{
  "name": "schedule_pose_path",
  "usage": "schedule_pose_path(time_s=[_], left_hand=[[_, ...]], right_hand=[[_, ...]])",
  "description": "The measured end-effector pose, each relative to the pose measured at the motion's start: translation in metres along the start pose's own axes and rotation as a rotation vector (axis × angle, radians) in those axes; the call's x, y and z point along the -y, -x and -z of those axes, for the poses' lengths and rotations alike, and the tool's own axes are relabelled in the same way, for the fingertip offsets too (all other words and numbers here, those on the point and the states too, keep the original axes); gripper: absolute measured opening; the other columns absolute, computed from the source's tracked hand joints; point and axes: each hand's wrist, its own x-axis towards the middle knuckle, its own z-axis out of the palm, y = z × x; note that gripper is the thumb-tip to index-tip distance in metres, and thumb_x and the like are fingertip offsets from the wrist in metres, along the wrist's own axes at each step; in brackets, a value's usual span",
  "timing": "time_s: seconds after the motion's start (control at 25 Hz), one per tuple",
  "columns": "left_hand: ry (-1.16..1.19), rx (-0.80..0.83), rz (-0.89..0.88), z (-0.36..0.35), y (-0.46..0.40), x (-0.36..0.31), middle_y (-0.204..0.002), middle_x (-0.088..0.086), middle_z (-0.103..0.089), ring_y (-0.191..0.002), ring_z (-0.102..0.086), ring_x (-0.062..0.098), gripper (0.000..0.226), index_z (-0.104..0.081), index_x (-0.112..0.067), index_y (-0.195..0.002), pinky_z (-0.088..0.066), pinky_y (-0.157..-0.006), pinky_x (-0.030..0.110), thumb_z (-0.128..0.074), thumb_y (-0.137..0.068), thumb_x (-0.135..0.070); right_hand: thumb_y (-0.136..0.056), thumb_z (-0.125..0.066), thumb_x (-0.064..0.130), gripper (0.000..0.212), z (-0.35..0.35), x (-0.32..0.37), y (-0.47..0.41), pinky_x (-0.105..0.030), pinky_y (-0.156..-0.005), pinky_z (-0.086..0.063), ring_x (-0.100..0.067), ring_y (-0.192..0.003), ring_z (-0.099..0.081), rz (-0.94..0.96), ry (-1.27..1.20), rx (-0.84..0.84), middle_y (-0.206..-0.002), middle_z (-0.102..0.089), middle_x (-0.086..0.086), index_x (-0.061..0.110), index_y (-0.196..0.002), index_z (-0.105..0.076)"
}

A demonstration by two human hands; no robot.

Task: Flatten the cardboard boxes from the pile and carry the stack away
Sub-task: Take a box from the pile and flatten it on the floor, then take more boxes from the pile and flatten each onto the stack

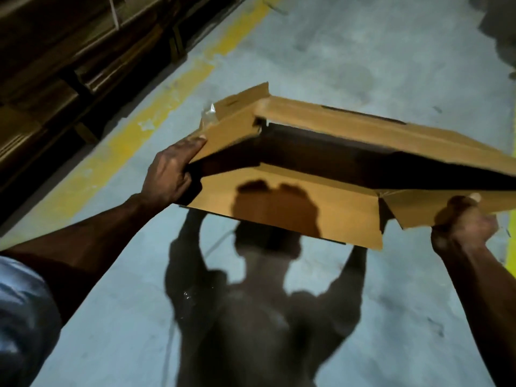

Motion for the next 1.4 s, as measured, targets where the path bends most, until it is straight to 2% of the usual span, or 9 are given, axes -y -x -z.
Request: schedule_pose_path(time_s=[0.2,0.44,0.52,0.72,0.92,1.0,1.08,1.24,1.4], left_hand=[[-0.096,0.237,-0.069,-0.043,0.054,0.026,-0.149,0.018,-0.048,-0.130,-0.051,0.039,0.067,-0.047,-0.002,-0.146,-0.040,-0.108,0.044,-0.046,-0.082,-0.025],[-0.225,0.592,-0.046,-0.095,0.099,0.045,-0.164,0.005,-0.026,-0.141,-0.037,0.046,0.079,-0.015,-0.027,-0.159,-0.040,-0.105,0.058,-0.061,-0.095,-0.029],[-0.311,0.698,0.005,-0.104,0.102,0.043,-0.168,0.003,-0.009,-0.149,-0.022,0.040,0.075,-0.003,-0.029,-0.161,-0.027,-0.116,0.053,-0.049,-0.101,-0.030],[-0.557,0.752,0.198,-0.117,0.097,0.033,-0.167,0.011,-0.003,-0.146,-0.019,0.044,0.081,-0.006,-0.027,-0.160,-0.020,-0.119,0.053,-0.052,-0.093,-0.018],[-0.594,0.977,0.390,-0.127,0.094,0.020,-0.167,0.011,0.003,-0.150,-0.004,0.043,0.072,-0.003,-0.020,-0.158,-0.014,-0.113,0.072,-0.044,-0.100,-0.034],[-0.552,1.093,0.377,-0.122,0.093,0.007,-0.167,0.011,0.009,-0.153,0.007,0.037,0.086,0.001,-0.012,-0.159,-0.002,-0.116,0.070,-0.048,-0.098,-0.049],[-0.497,0.994,0.332,-0.110,0.086,-0.014,-0.168,0.013,0.003,-0.154,0.007,0.034,0.082,-0.003,-0.007,-0.159,-0.001,-0.119,0.065,-0.045,-0.100,-0.044],[-0.461,0.636,0.120,-0.067,0.042,-0.077,-0.168,0.013,0.004,-0.154,0.011,0.030,0.080,-0.001,-0.005,-0.159,-0.001,-0.123,0.054,-0.018,-0.096,-0.053],[-0.374,0.468,0.026,-0.011,0.010,-0.135,-0.168,0.011,0.006,-0.154,0.013,0.027,0.075,-0.003,-0.005,-0.159,0.003,-0.124,0.049,-0.026,-0.102,-0.049]], right_hand=[[-0.091,-0.057,0.016,0.012,0.006,-0.046,0.004,-0.031,-0.080,-0.057,-0.013,-0.089,-0.073,-0.268,-0.249,0.134,-0.091,-0.074,0.007,0.024,-0.095,-0.064],[-0.093,-0.060,0.042,0.048,0.018,-0.095,0.017,-0.055,-0.091,-0.055,-0.036,-0.108,-0.070,-0.475,-0.230,0.066,-0.121,-0.069,-0.016,0.017,-0.134,-0.061],[-0.092,-0.059,0.046,0.049,0.016,-0.112,0.026,-0.052,-0.087,-0.057,-0.034,-0.110,-0.068,-0.523,-0.188,0.030,-0.124,-0.067,-0.015,0.019,-0.133,-0.059],[-0.094,-0.053,-0.002,0.035,0.028,-0.156,0.019,-0.030,-0.059,-0.060,-0.023,-0.102,-0.065,-0.655,0.305,0.059,-0.129,-0.061,-0.013,0.002,-0.129,-0.051],[-0.099,-0.053,0.006,0.014,0.024,-0.166,0.031,-0.040,-0.063,-0.063,-0.034,-0.088,-0.069,-0.691,0.598,0.192,-0.107,-0.067,-0.024,-0.004,-0.108,-0.057],[-0.095,-0.059,0.027,0.025,0.023,-0.166,0.040,-0.045,-0.077,-0.061,-0.036,-0.086,-0.068,-0.516,1.094,0.272,-0.100,-0.069,-0.023,0.002,-0.091,-0.063],[-0.092,-0.056,0.042,0.041,0.020,-0.162,0.056,-0.040,-0.081,-0.057,-0.038,-0.086,-0.068,-0.032,1.457,0.319,-0.092,-0.070,-0.024,0.003,-0.084,-0.066],[-0.105,-0.045,0.023,0.039,-0.005,-0.113,0.105,-0.029,-0.107,-0.039,-0.044,-0.122,-0.056,0.778,1.401,0.610,-0.127,-0.059,-0.030,-0.007,-0.127,-0.056],[-0.109,-0.026,0.045,0.064,-0.024,-0.038,0.148,-0.043,-0.123,-0.005,-0.029,-0.155,-0.004,0.729,1.570,0.556,-0.167,-0.010,-0.013,0.005,-0.158,-0.017]])
